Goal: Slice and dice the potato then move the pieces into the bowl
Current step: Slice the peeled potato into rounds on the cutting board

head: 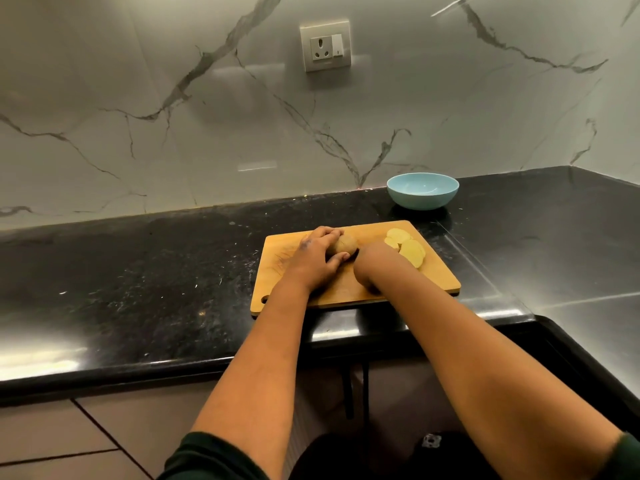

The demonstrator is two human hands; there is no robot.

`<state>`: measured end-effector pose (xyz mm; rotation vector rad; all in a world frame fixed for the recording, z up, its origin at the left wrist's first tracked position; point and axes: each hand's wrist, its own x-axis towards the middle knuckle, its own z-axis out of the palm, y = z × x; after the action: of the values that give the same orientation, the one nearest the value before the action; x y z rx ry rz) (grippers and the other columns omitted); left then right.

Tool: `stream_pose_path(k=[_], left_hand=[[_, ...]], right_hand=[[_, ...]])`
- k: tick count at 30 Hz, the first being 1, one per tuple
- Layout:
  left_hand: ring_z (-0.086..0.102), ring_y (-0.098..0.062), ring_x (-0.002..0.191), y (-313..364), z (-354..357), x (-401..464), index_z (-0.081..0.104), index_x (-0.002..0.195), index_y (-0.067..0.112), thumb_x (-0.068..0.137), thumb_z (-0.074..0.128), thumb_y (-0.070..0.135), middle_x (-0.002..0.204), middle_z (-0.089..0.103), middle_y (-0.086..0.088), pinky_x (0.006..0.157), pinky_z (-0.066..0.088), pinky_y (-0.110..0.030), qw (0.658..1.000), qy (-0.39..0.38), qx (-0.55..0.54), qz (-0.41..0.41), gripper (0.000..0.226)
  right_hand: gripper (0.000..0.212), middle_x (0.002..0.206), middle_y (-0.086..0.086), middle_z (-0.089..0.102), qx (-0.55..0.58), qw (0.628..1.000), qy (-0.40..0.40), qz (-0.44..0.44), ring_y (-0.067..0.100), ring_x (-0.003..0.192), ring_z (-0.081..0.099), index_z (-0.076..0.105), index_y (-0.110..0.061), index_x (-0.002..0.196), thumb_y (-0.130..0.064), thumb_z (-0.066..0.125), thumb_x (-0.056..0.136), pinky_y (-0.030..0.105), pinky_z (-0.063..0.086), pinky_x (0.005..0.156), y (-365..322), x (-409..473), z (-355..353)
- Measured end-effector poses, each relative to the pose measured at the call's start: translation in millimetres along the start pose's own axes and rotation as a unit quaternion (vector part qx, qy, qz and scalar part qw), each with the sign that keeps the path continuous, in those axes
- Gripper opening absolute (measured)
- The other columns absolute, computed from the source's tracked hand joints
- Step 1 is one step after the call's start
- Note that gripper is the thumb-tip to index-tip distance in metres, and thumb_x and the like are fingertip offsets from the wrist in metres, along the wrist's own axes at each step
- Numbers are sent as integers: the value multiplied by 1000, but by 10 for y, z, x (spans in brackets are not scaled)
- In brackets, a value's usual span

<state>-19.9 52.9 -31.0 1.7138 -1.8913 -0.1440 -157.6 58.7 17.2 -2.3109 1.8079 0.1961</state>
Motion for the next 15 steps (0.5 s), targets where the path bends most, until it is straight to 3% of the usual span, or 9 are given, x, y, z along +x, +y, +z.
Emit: stream_pose_path(k=[5, 9, 15], left_hand=[[41, -19, 135, 11, 3, -35, 43, 146, 23, 94, 61, 37, 149, 43, 2, 112, 36, -36, 1000, 8, 10, -6, 57], [39, -18, 138, 17, 0, -20, 42, 146, 22, 93, 63, 39, 152, 42, 1, 112, 33, -33, 1000, 13, 9, -12, 59], [47, -18, 129, 28, 5, -23, 46, 143, 22, 91, 66, 37, 143, 51, 1, 107, 38, -31, 1000, 27, 5, -3, 57]], right_hand=[[59, 143, 15, 39, 1, 999, -23, 33, 31, 124, 46, 30, -17, 151, -3, 45, 95, 40, 44, 103, 295, -136, -84], [35, 103, 12, 53, 31, 998, 36, 40, 24, 95, 56, 52, -2, 131, -8, 46, 97, 31, 48, 80, 362, -130, -85], [34, 122, 12, 59, 60, 995, 82, 10, 24, 108, 58, 55, -5, 129, -12, 39, 100, 27, 45, 79, 138, -72, 97]])
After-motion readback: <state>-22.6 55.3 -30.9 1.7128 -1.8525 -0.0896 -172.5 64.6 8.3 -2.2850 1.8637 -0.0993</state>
